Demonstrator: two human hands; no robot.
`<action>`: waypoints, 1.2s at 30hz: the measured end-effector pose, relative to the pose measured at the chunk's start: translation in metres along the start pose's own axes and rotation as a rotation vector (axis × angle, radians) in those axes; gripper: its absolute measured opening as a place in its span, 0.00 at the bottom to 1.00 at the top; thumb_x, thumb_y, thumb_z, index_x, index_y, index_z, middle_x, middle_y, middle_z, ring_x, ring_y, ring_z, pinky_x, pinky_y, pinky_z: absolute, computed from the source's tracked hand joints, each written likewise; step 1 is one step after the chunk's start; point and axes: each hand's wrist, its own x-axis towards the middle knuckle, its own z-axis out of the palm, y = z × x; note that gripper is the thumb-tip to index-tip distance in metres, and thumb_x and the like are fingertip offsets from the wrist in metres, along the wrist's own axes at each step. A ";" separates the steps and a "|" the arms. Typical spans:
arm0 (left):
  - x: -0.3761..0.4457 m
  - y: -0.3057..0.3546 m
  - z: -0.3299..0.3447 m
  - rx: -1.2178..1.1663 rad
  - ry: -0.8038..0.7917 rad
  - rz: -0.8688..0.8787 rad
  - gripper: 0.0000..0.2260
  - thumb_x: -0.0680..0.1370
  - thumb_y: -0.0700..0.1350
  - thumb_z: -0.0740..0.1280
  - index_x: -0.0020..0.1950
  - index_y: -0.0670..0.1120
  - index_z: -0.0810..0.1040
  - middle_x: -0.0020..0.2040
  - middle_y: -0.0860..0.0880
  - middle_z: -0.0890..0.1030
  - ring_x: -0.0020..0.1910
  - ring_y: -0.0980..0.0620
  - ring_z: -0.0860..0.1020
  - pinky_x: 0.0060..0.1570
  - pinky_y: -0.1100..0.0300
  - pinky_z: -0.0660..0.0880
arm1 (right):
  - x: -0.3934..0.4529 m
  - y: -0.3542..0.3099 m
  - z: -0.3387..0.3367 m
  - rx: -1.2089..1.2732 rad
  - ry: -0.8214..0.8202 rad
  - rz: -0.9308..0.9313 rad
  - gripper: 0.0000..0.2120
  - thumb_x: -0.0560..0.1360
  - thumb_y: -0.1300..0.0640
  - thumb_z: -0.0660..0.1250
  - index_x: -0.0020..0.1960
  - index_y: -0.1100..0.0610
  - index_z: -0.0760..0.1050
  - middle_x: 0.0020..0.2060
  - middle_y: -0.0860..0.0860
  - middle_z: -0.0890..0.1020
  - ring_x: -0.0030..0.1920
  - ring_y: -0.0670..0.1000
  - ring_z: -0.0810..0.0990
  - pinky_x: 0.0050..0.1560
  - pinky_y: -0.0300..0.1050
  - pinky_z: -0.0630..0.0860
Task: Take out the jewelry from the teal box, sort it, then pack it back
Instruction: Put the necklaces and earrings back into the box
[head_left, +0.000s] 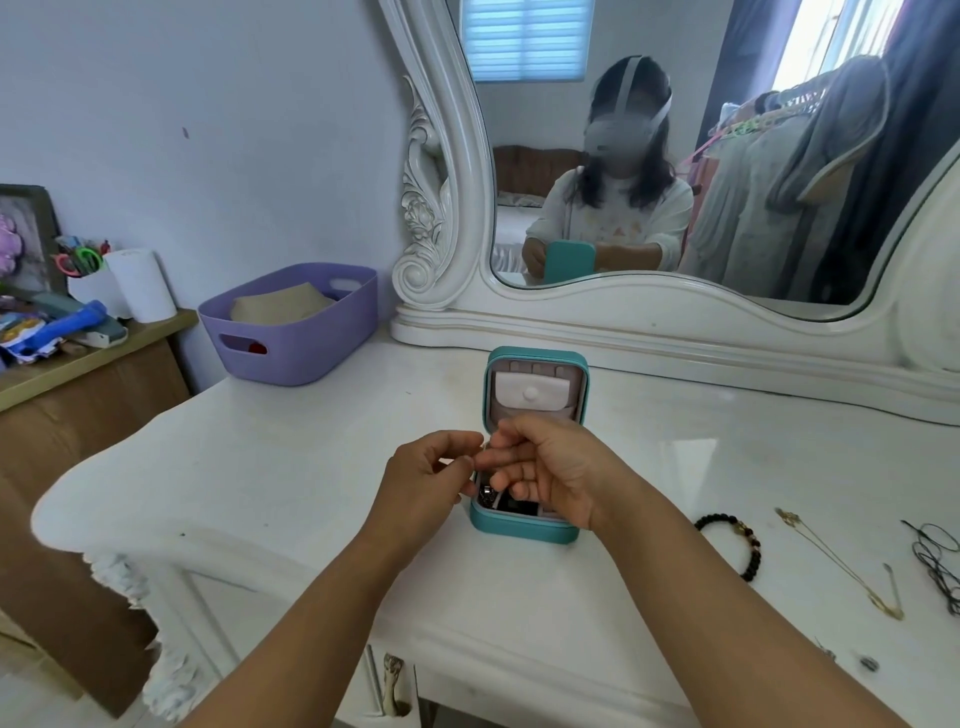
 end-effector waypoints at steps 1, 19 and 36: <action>0.000 0.000 0.000 0.007 -0.004 0.008 0.12 0.77 0.37 0.61 0.55 0.49 0.79 0.46 0.52 0.82 0.35 0.57 0.78 0.31 0.74 0.72 | -0.001 -0.002 -0.001 -0.026 0.005 -0.021 0.10 0.76 0.58 0.61 0.41 0.61 0.77 0.37 0.58 0.84 0.25 0.48 0.78 0.25 0.36 0.73; -0.030 0.038 0.066 0.166 -0.121 0.460 0.04 0.73 0.42 0.70 0.45 0.50 0.82 0.40 0.58 0.79 0.39 0.59 0.76 0.38 0.74 0.70 | -0.096 -0.013 -0.109 -0.313 0.316 -0.271 0.05 0.73 0.61 0.66 0.43 0.62 0.79 0.31 0.53 0.79 0.28 0.49 0.73 0.33 0.41 0.70; -0.076 0.066 0.175 0.473 -0.646 0.510 0.16 0.70 0.57 0.69 0.55 0.55 0.78 0.42 0.60 0.71 0.37 0.63 0.70 0.42 0.63 0.68 | -0.186 0.062 -0.187 -0.814 0.599 -0.176 0.05 0.67 0.56 0.73 0.40 0.47 0.79 0.33 0.46 0.78 0.33 0.40 0.74 0.35 0.31 0.70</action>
